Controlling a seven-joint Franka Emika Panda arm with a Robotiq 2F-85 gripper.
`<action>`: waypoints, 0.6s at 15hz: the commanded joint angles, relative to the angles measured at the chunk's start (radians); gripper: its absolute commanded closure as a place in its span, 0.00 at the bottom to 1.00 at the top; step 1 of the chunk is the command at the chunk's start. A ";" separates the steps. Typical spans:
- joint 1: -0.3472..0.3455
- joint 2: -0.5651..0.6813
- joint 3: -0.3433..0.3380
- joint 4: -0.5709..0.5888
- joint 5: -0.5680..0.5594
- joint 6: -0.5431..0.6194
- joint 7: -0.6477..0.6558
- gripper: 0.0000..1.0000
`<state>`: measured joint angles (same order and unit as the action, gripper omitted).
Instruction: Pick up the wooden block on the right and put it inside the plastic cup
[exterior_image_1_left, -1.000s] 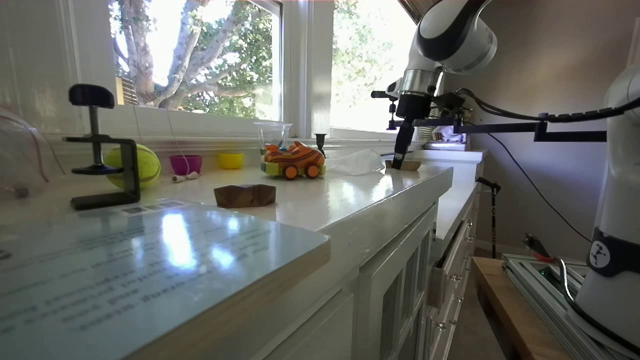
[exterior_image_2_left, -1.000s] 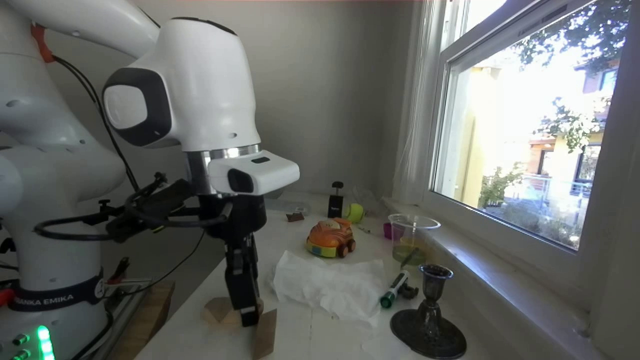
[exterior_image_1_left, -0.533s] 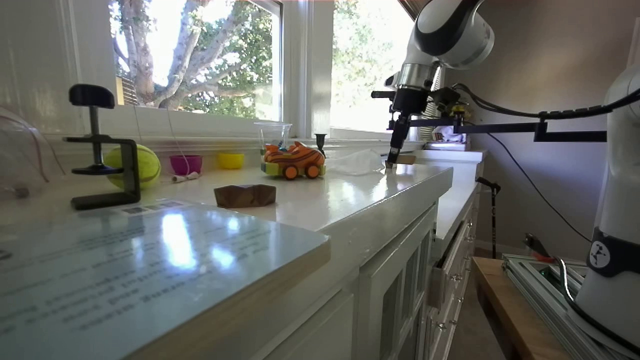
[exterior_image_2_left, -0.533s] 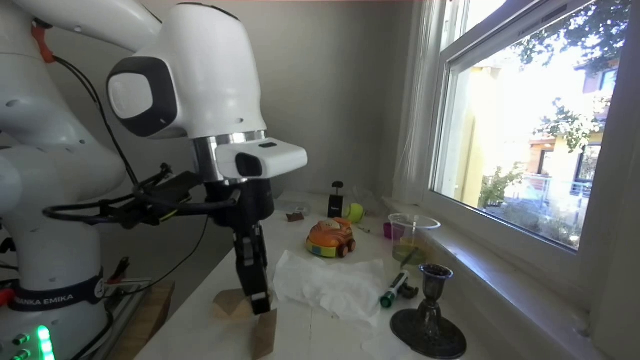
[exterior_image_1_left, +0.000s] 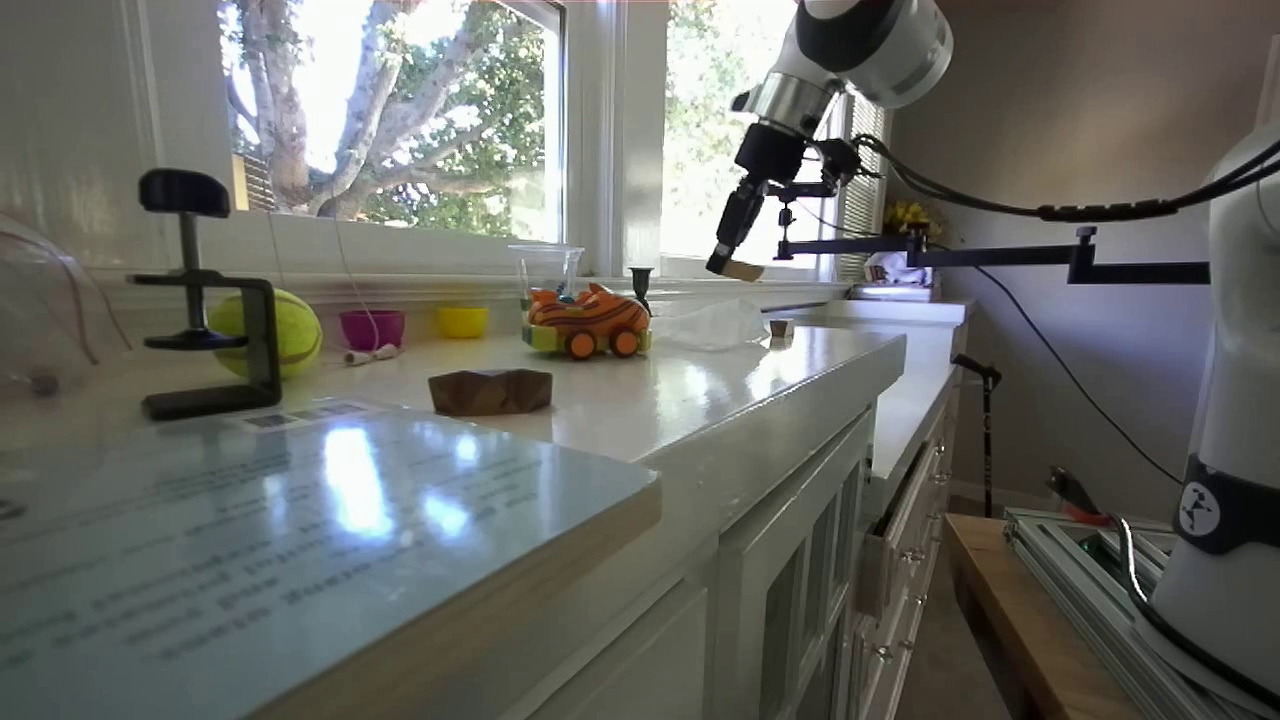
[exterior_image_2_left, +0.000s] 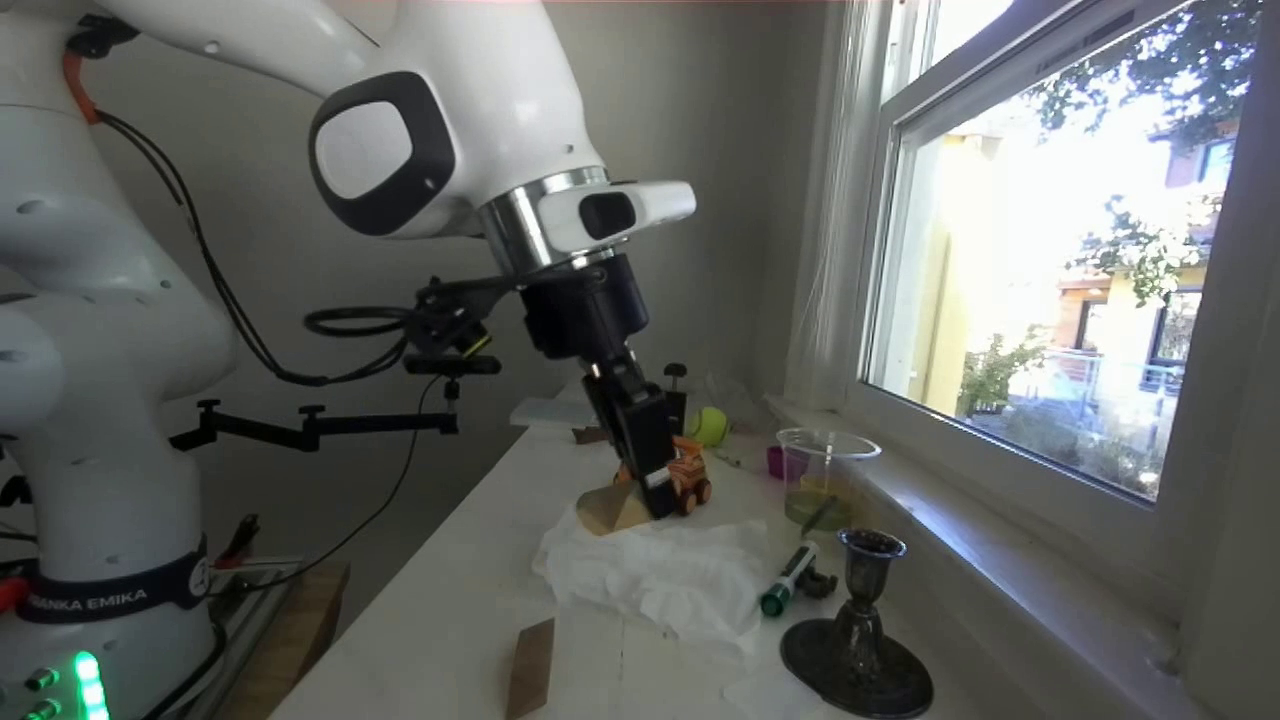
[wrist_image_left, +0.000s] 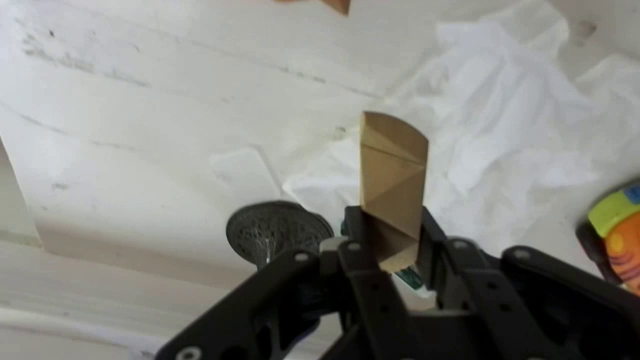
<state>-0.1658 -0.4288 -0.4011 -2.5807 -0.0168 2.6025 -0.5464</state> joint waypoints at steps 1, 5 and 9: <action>0.023 0.005 0.002 0.014 0.028 0.013 0.004 0.93; 0.031 0.011 0.002 0.017 0.034 0.014 0.004 0.74; 0.046 0.095 0.004 0.027 0.043 0.163 0.016 0.93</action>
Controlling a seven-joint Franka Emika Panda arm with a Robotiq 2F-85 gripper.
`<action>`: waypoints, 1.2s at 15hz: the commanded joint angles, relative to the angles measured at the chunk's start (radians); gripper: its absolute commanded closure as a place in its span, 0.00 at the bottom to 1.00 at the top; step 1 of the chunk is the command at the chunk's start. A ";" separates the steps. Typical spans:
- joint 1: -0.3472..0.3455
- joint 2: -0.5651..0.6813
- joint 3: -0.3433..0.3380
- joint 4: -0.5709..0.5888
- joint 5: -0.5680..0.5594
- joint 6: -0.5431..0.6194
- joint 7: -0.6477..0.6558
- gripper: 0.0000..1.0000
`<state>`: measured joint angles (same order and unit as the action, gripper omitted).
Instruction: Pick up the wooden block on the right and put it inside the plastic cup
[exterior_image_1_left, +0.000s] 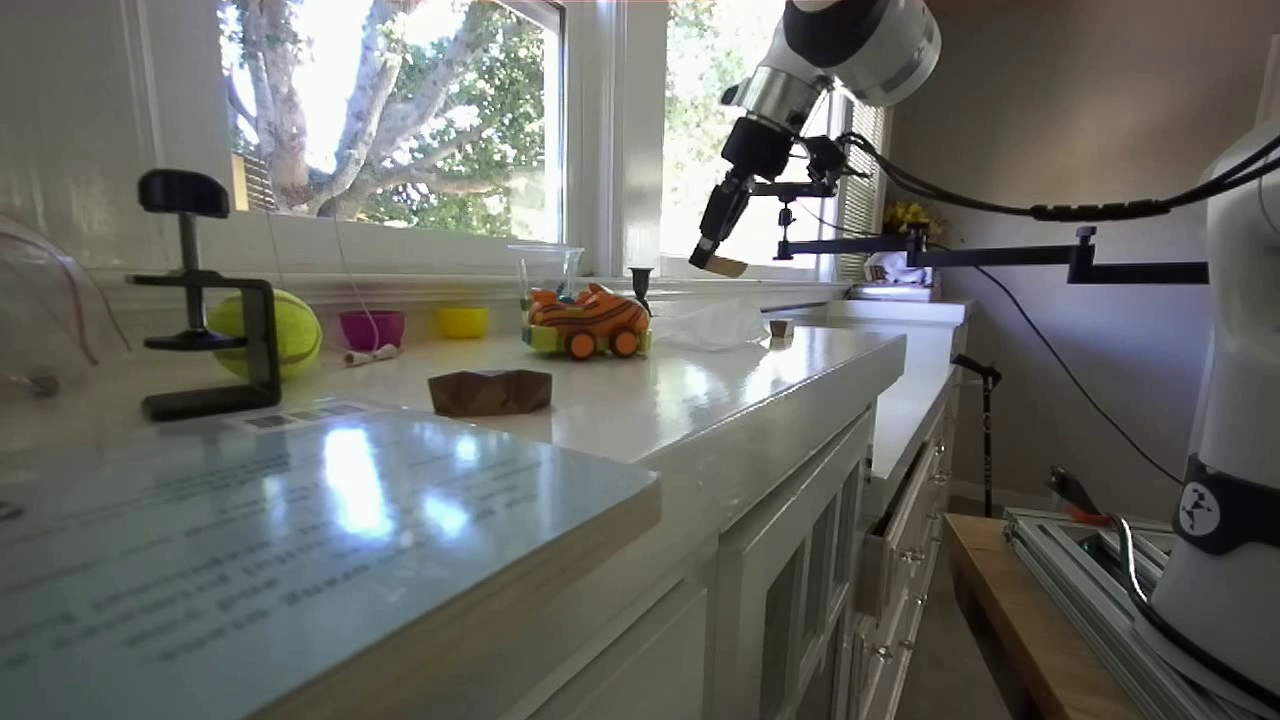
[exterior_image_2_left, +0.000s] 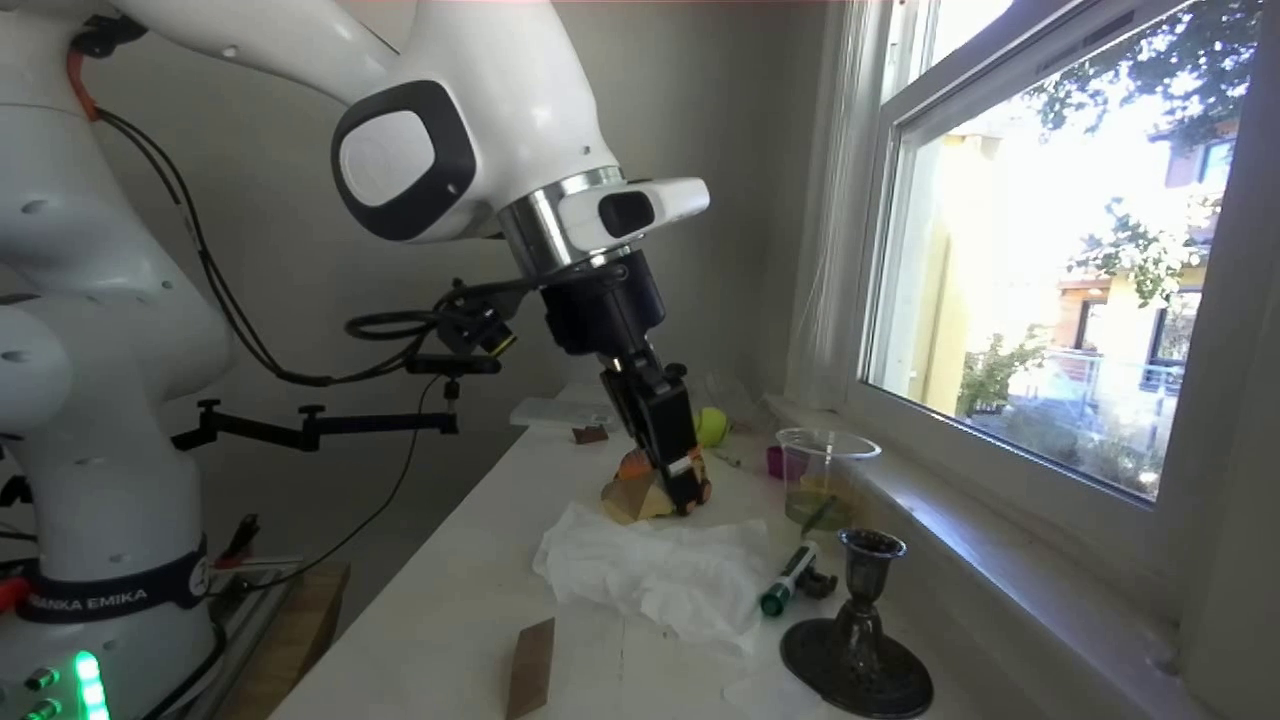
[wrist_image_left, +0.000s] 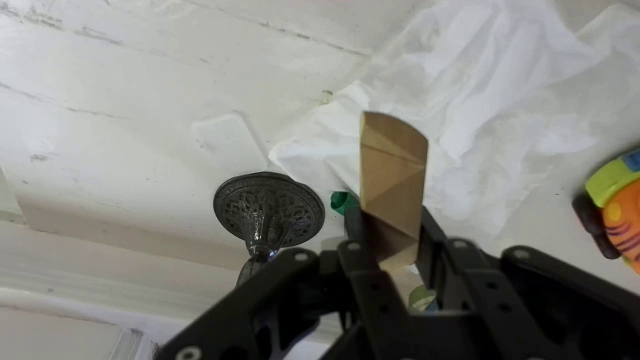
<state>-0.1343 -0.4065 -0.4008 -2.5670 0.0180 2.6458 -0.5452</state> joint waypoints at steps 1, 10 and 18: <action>0.027 0.092 0.000 0.026 0.013 0.160 0.003 0.93; 0.187 0.191 -0.028 0.146 0.055 0.428 -0.068 0.93; 0.626 0.151 -0.269 0.150 0.168 0.620 -0.147 0.93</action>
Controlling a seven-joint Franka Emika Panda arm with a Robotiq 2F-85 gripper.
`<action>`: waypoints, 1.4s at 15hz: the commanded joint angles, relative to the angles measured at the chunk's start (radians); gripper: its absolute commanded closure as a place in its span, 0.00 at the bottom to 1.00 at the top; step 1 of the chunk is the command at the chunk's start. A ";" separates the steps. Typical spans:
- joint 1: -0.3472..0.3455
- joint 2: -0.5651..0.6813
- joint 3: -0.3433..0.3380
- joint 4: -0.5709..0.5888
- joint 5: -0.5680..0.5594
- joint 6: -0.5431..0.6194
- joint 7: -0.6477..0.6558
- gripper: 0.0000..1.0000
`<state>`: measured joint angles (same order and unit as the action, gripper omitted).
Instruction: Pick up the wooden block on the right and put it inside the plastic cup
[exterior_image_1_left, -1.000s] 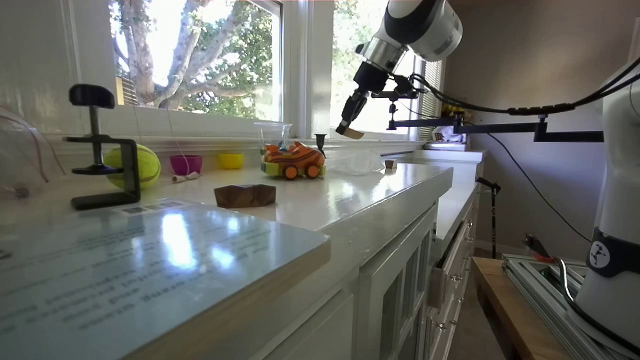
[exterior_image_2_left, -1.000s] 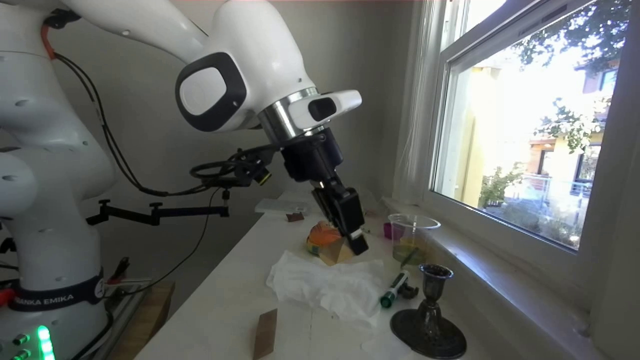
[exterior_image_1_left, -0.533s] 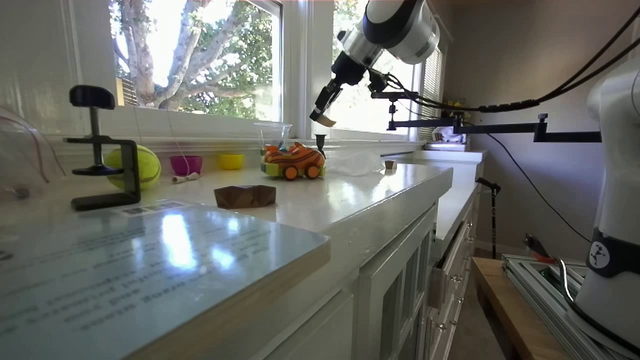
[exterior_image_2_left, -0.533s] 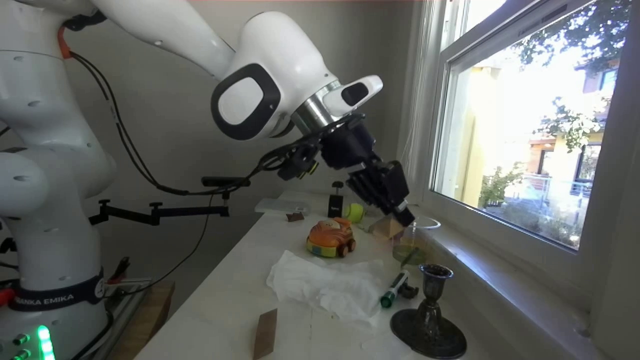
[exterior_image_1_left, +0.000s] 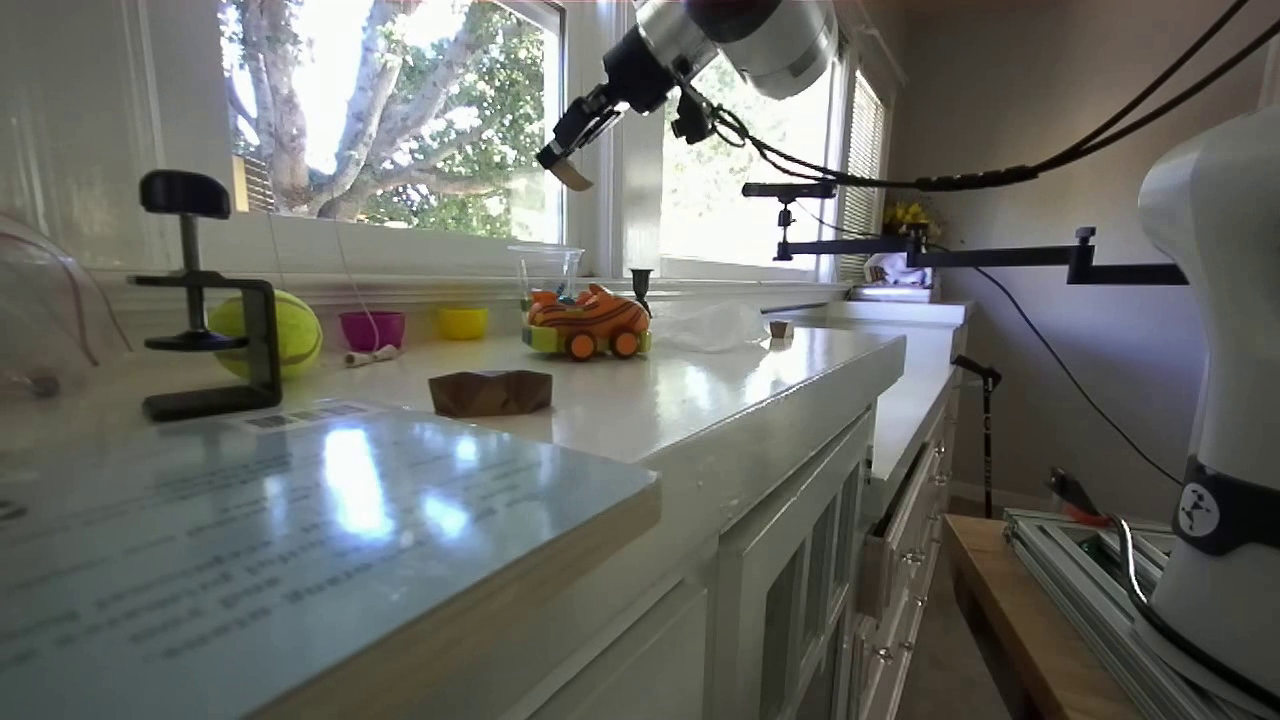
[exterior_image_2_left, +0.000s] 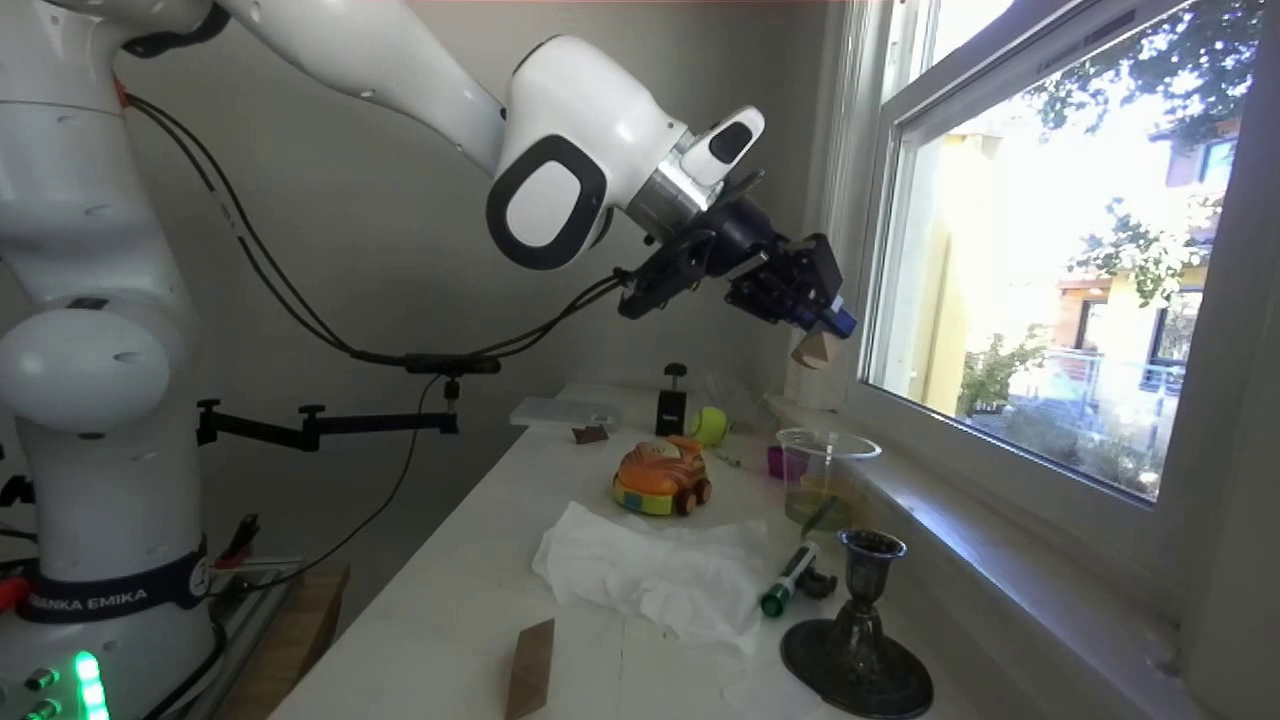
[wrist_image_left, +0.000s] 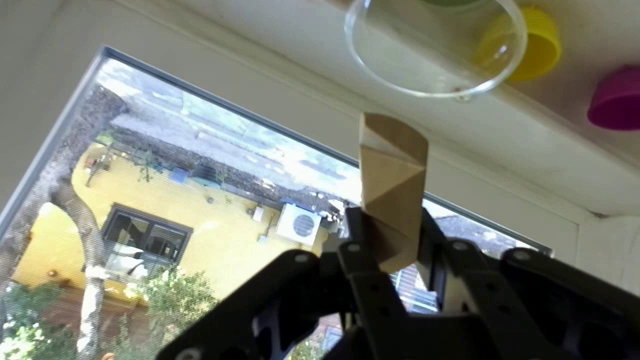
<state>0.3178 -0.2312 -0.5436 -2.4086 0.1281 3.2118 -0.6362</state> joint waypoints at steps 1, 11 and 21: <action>0.241 -0.038 -0.182 -0.022 0.056 0.073 -0.051 0.93; 0.574 -0.091 -0.622 -0.047 -0.009 0.081 -0.072 0.93; 0.887 -0.140 -0.902 0.018 -0.022 0.107 -0.153 0.93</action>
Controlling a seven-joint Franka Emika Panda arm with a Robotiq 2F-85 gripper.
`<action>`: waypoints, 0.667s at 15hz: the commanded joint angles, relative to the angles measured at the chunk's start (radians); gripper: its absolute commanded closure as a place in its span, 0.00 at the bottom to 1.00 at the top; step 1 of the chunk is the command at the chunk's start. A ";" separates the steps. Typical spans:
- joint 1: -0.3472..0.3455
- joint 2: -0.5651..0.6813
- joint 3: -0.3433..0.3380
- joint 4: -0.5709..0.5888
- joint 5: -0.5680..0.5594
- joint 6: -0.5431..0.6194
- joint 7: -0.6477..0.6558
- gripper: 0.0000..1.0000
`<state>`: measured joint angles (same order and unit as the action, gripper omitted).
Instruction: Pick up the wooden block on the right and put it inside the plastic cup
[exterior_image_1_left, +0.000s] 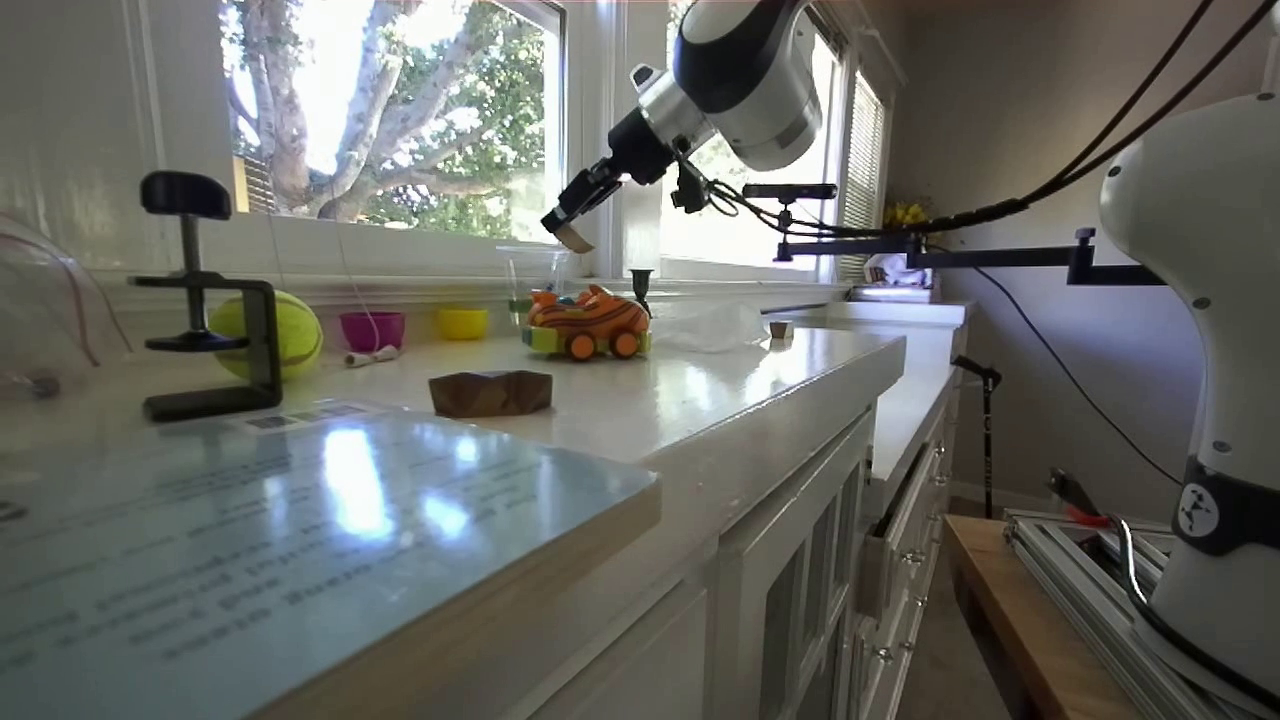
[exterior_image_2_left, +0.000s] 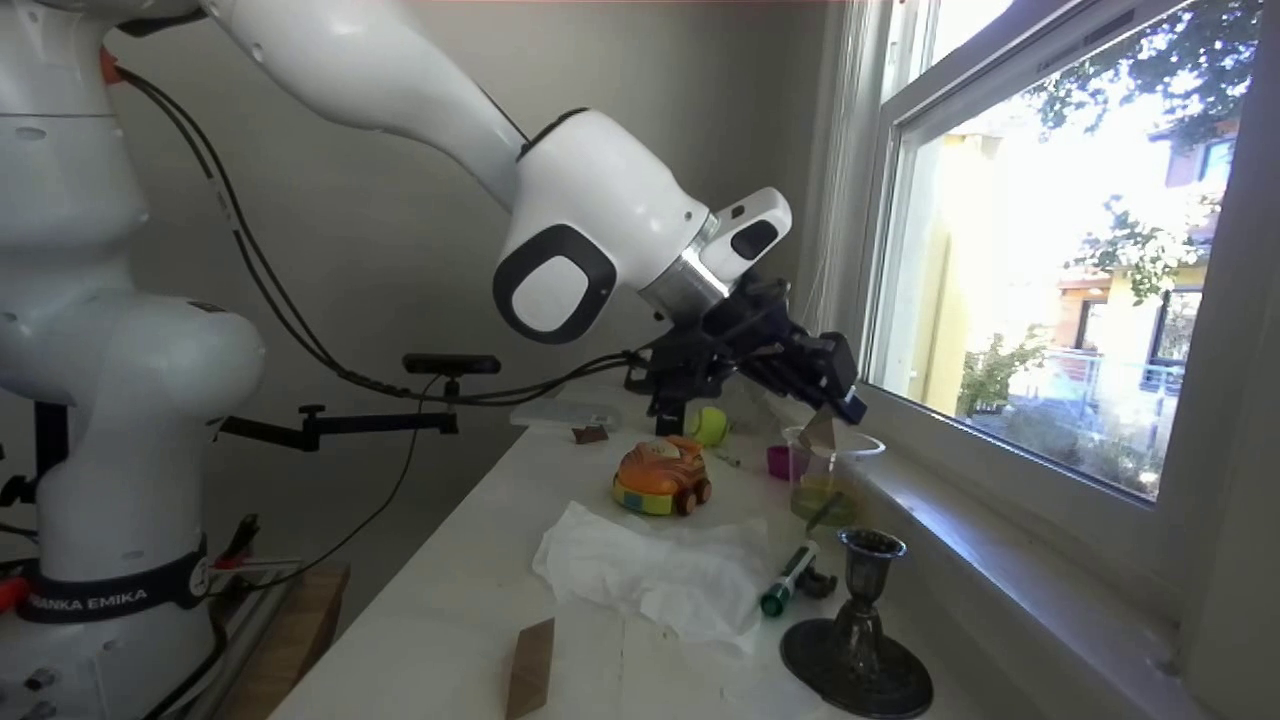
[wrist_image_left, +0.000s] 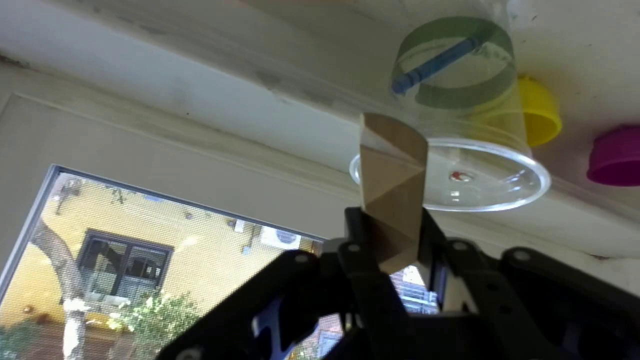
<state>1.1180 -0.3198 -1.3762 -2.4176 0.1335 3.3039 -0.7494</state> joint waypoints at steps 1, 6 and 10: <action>0.114 -0.058 -0.090 0.038 -0.029 0.014 -0.049 0.93; 0.171 -0.062 -0.113 0.087 -0.034 0.008 -0.085 0.93; 0.237 -0.102 -0.152 0.105 -0.037 0.012 -0.112 0.93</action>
<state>1.2939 -0.3412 -1.4846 -2.3305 0.1302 3.3042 -0.8176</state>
